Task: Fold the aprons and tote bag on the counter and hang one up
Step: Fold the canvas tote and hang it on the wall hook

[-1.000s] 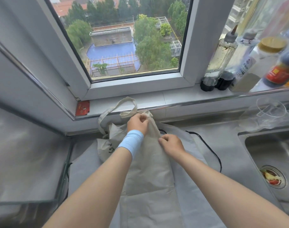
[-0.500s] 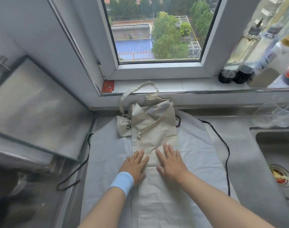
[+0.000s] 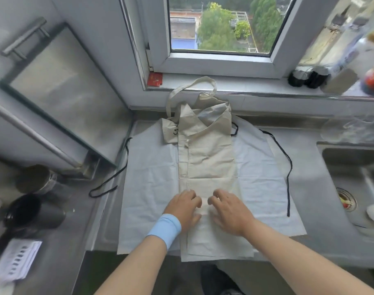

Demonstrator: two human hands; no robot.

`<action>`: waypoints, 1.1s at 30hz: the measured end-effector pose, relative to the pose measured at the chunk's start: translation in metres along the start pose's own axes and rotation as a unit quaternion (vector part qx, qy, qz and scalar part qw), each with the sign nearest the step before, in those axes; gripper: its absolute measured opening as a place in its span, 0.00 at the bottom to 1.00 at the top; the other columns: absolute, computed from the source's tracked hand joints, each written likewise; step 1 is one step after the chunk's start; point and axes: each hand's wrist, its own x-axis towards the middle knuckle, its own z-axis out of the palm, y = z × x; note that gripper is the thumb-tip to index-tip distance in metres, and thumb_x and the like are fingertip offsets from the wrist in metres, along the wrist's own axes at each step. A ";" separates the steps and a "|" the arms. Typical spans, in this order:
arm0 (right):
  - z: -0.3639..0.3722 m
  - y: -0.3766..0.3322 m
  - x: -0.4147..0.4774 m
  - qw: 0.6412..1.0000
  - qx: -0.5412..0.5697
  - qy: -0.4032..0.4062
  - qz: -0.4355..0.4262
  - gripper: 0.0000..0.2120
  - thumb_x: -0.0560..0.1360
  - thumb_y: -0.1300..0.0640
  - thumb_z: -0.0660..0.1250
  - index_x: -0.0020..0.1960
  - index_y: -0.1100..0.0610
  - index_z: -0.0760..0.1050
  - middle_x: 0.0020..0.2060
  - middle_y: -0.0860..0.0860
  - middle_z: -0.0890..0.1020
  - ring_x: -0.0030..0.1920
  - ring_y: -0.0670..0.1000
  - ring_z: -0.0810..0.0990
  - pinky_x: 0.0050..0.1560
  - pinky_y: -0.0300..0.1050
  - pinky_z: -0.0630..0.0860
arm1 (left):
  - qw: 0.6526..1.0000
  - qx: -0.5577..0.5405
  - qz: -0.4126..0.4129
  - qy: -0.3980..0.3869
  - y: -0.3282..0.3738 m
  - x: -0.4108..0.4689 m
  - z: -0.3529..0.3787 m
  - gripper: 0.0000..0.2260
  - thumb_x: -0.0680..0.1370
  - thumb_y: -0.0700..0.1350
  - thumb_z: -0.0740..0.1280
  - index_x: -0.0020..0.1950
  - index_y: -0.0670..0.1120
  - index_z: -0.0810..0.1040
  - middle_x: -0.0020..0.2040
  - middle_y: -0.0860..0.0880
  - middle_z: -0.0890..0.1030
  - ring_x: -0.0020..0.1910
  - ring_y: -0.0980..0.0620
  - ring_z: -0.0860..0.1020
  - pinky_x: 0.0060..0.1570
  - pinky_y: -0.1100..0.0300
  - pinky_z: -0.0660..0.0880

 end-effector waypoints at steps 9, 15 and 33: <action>0.016 -0.018 -0.080 0.985 -0.086 -0.147 -0.014 0.43 0.64 0.36 0.64 0.74 0.49 0.56 0.75 0.55 0.59 0.73 0.58 0.59 0.72 0.55 0.61 | 0.985 0.119 0.084 -0.093 0.038 -0.043 0.045 0.45 0.56 0.65 0.75 0.67 0.53 0.61 0.65 0.49 0.62 0.63 0.44 0.60 0.65 0.49 0.65; 0.020 -0.023 -0.090 0.992 -0.047 -0.119 0.001 0.31 0.67 0.40 0.60 0.67 0.52 0.65 0.76 0.56 0.61 0.75 0.60 0.60 0.72 0.56 0.62 | 0.991 0.083 0.065 -0.085 0.046 -0.065 0.041 0.23 0.71 0.44 0.68 0.66 0.48 0.69 0.73 0.47 0.61 0.72 0.41 0.59 0.69 0.49 0.64; -0.120 0.001 -0.087 0.928 0.244 -0.245 0.135 0.03 0.65 0.57 0.66 0.33 0.55 0.75 0.29 0.48 0.74 0.33 0.51 0.73 0.33 0.43 0.70 | 0.913 -0.252 -0.251 -0.198 0.094 -0.066 -0.083 0.14 0.76 0.46 0.68 0.61 0.45 0.79 0.52 0.47 0.79 0.49 0.46 0.80 0.52 0.52 0.80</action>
